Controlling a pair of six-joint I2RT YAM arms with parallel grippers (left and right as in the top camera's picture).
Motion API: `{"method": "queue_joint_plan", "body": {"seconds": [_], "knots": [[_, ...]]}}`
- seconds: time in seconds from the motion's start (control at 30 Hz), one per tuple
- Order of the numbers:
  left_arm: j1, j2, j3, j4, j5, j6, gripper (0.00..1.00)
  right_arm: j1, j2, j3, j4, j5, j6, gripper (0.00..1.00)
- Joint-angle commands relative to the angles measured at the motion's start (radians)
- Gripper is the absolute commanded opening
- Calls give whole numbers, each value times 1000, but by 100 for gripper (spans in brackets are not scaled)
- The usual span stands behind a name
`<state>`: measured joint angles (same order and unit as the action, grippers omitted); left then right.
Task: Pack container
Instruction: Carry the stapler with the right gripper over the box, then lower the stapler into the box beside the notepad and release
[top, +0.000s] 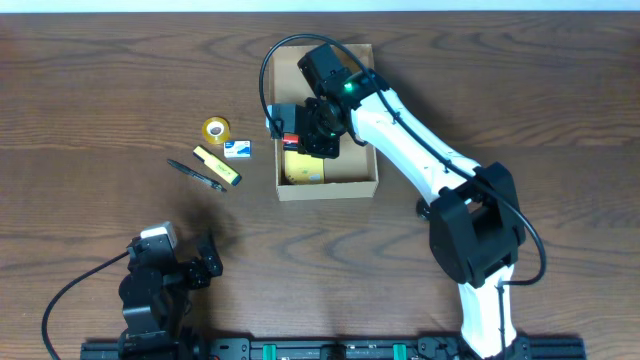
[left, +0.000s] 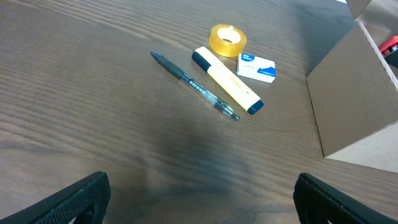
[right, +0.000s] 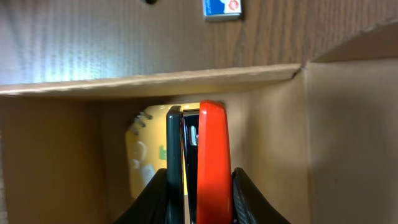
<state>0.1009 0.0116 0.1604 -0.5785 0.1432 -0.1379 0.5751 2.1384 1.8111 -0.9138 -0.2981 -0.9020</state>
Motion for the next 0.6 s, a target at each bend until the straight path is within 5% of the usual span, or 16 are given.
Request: {"method": "queue_joint_plan", "body": {"seconds": [0.0, 0.57], "knots": [[-4, -7, -7, 0, 4, 0, 95, -7, 7, -11, 19, 11, -12, 1], [-4, -7, -7, 0, 4, 0, 95, -22, 41, -29, 57, 40, -94, 1]]}}
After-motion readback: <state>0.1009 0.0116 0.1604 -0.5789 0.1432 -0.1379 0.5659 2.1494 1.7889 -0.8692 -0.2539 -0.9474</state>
